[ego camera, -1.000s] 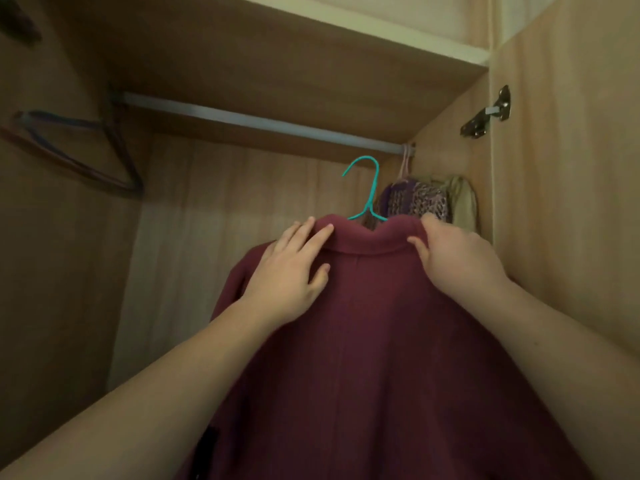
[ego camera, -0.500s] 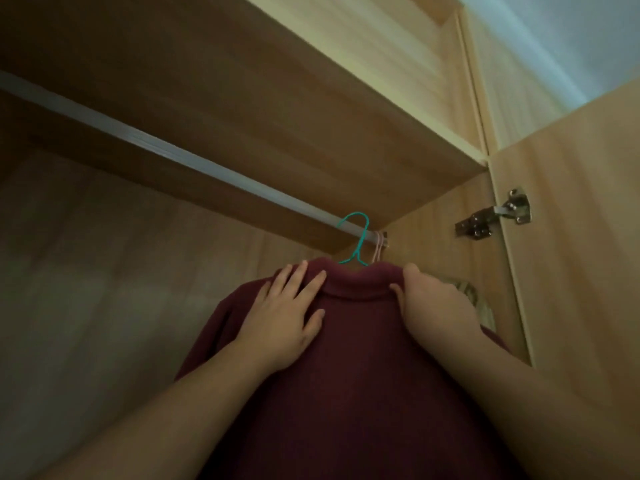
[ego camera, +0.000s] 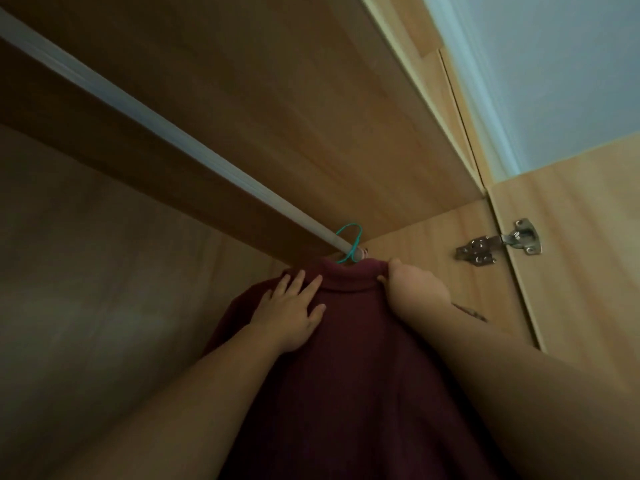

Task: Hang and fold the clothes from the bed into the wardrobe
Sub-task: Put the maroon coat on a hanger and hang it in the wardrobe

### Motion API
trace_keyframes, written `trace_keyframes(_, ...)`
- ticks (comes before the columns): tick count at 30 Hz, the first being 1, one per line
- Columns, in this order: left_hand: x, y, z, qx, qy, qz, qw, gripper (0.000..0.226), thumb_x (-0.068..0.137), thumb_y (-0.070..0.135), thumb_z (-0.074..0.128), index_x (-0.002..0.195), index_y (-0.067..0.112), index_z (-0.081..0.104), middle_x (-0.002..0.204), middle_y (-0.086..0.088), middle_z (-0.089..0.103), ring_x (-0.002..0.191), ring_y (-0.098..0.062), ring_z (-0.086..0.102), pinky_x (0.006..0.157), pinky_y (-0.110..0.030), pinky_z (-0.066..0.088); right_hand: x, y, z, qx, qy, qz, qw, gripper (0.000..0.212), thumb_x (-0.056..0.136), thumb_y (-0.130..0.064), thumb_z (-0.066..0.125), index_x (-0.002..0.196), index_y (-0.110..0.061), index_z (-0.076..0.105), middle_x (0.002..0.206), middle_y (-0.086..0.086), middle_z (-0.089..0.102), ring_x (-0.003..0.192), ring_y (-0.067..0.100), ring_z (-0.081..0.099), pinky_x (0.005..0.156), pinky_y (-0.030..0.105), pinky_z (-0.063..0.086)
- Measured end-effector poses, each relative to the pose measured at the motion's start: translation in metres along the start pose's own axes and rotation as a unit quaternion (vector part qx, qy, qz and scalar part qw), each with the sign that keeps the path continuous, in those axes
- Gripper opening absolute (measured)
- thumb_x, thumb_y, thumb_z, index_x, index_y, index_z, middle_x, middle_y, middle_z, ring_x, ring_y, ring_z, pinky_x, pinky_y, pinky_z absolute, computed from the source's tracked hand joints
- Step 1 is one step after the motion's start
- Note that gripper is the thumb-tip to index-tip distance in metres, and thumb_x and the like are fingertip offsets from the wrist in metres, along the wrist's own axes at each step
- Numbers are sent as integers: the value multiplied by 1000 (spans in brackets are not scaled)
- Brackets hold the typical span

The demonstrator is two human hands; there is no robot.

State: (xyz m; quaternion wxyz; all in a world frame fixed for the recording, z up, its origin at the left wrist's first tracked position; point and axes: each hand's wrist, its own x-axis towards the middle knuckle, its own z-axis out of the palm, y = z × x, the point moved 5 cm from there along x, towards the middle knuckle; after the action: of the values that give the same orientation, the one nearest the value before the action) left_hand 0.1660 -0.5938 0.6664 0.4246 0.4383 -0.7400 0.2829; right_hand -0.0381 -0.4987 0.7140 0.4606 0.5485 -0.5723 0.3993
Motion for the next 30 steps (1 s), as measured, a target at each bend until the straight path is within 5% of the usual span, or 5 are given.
trace_keyframes(10,-48,17,19,-50,20,34,998,66,96,65,19,156,43,4,168,4,7,154,-20,3,123,-45,11,-18,-9,3,-80,-48,-27,995,33,101,-49,37,111,-19,47,97,4,66,81,27,61,59,35,37)
trace_keyframes(17,-107,66,-17,-81,57,35,994,73,87,70,7,155,43,1,167,5,6,153,-19,3,123,-46,12,-97,5,-48,-146,-49,-82,985,61,96,-52,33,151,-26,28,147,3,43,130,28,43,94,48,38)
trace_keyframes(30,-292,382,-53,-230,-2,157,960,70,91,64,16,156,41,3,167,6,9,153,-16,-1,125,-40,7,-389,184,-245,-179,-96,17,979,56,94,-49,36,147,-31,38,154,-3,40,145,20,30,112,42,32)
